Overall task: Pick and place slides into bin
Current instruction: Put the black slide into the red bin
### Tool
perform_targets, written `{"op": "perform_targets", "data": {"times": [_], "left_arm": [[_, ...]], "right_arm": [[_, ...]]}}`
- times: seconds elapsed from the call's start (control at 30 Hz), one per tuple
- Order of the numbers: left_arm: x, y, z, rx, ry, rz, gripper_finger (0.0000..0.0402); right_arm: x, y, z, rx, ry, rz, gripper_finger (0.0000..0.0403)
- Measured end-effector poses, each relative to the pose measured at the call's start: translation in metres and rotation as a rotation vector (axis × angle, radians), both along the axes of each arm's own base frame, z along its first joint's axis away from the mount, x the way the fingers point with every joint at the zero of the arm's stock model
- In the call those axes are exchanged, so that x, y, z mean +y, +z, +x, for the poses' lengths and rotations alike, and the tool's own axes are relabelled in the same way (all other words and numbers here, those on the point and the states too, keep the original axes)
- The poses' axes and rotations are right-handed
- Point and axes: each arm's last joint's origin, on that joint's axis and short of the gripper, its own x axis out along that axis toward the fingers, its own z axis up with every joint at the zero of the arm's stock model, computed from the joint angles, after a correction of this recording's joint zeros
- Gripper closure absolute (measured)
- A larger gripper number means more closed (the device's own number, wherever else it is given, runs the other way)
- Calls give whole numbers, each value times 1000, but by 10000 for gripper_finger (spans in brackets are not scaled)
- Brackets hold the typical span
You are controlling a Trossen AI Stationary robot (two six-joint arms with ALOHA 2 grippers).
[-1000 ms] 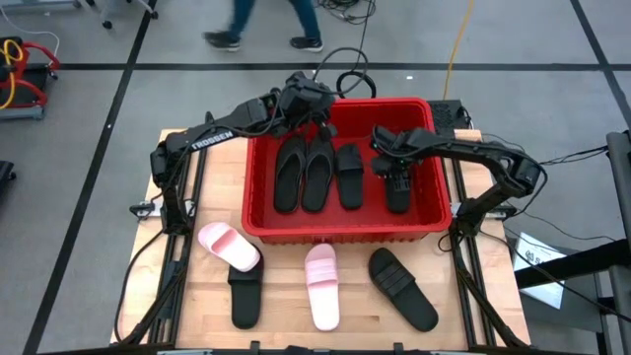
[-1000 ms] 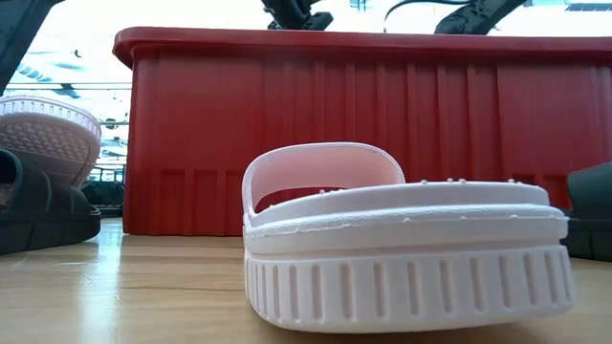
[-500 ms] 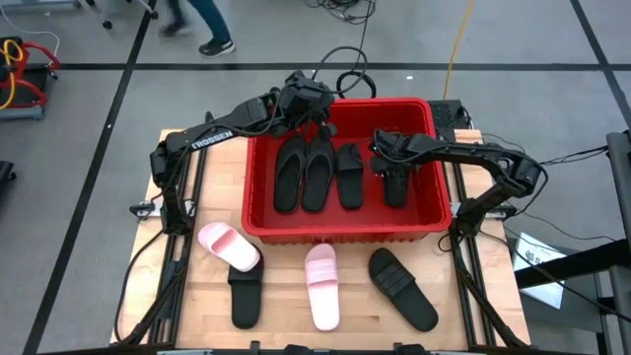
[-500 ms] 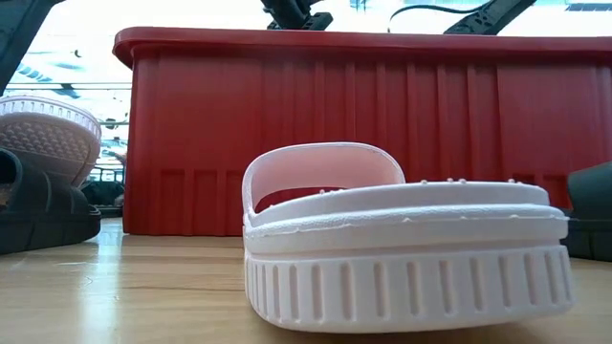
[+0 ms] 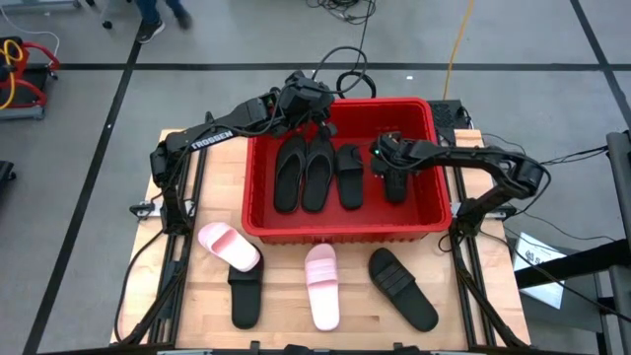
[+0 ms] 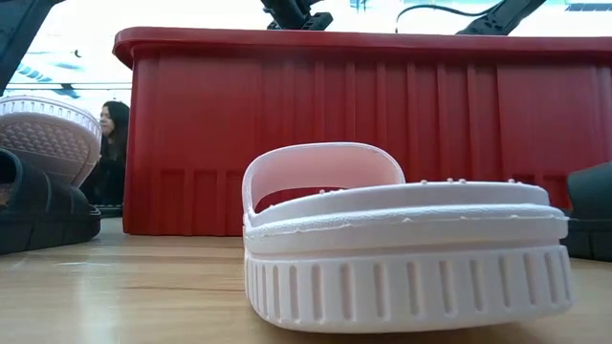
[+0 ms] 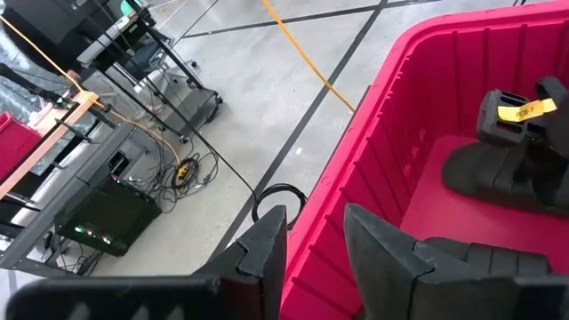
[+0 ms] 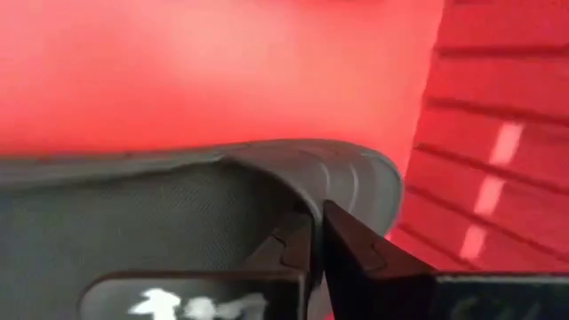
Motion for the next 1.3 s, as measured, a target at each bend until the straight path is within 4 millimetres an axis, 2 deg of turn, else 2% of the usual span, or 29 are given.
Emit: {"op": "perform_targets", "data": {"times": [0.17, 0.37, 0.53, 0.77, 1.3], "left_arm": [[0, 0, 0, 0, 0, 0, 279], [0, 0, 0, 0, 0, 0, 279], [0, 0, 0, 0, -1, 0, 279], [0, 0, 0, 0, -1, 0, 279], [0, 0, 0, 0, -1, 0, 279]], "right_arm": [[5, 12, 7, -107, 48, -31, 400], [7, 11, 12, -193, -6, 3, 401], [5, 13, 18, -267, -11, -74, 401], [5, 13, 19, -242, 33, -94, 400], [4, 14, 19, -237, 45, -103, 308]]}}
